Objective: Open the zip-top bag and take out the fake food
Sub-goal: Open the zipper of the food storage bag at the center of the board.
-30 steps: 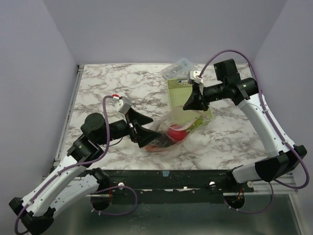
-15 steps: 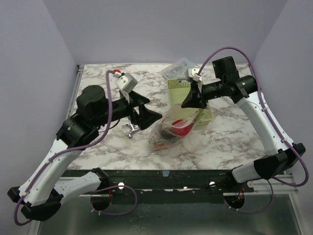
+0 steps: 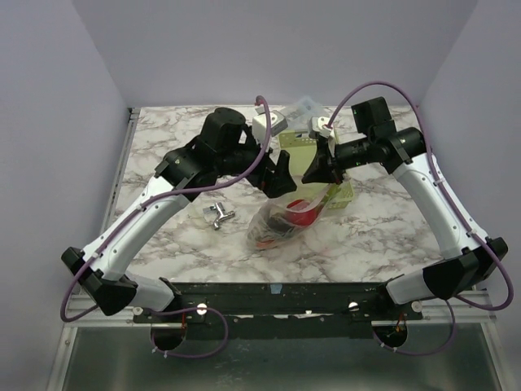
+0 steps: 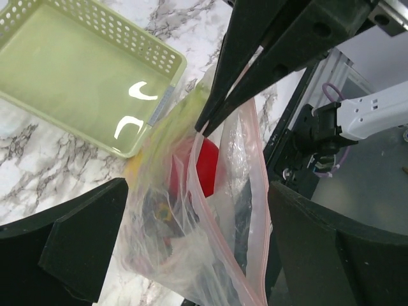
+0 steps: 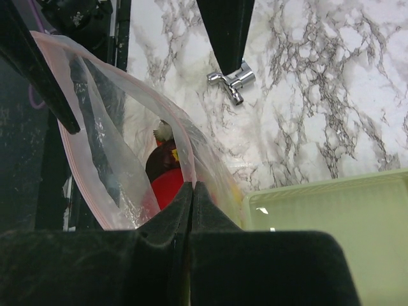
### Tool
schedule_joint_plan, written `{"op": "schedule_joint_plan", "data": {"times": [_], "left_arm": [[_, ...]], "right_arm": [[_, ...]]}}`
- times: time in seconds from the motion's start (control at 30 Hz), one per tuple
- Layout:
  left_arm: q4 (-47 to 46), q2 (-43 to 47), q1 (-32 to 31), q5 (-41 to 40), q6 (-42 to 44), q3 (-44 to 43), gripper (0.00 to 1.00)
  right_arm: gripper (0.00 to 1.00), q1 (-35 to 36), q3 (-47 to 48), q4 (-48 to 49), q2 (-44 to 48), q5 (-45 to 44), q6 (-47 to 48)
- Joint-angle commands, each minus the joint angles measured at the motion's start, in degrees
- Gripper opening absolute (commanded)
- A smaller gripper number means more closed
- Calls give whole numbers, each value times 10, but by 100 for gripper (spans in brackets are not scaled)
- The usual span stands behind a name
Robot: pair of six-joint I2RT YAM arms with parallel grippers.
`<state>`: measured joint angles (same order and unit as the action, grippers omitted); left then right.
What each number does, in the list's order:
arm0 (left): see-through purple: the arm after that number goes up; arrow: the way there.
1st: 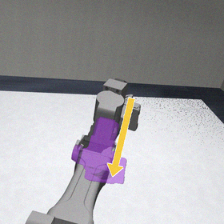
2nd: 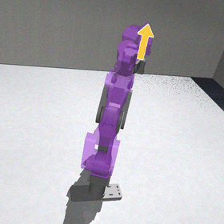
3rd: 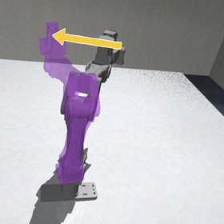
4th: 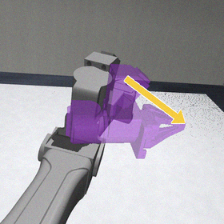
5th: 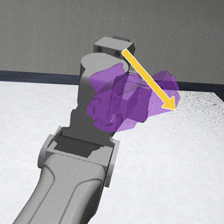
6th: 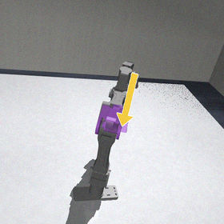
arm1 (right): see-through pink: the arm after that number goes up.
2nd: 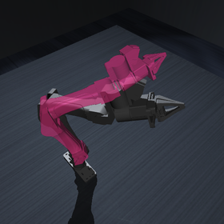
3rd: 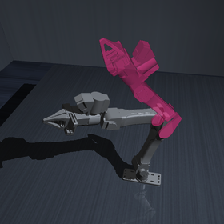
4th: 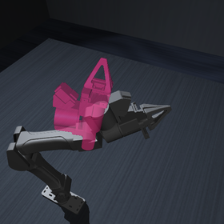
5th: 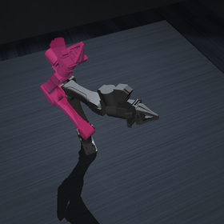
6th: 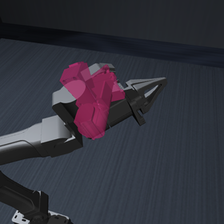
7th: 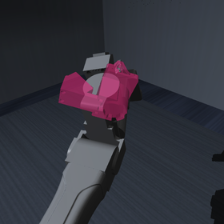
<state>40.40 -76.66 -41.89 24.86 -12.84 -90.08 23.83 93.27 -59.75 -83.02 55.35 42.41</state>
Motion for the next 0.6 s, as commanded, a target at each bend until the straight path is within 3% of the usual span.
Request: {"op": "schedule_joint_plan", "data": {"times": [0.0,0.13,0.43,0.57], "left_arm": [[54,-39,-7,-4,46,-56,90],[72,-72,-11,15,56,-82,78],[84,-113,-18,21,61,-111,61],[91,-126,-18,29,63,-122,37]], "right_arm": [[0,4,-9,1,15,11,-7],[0,4,-11,2,17,11,-8],[0,5,-13,1,19,12,-8],[0,4,-18,2,23,12,-8]]}}
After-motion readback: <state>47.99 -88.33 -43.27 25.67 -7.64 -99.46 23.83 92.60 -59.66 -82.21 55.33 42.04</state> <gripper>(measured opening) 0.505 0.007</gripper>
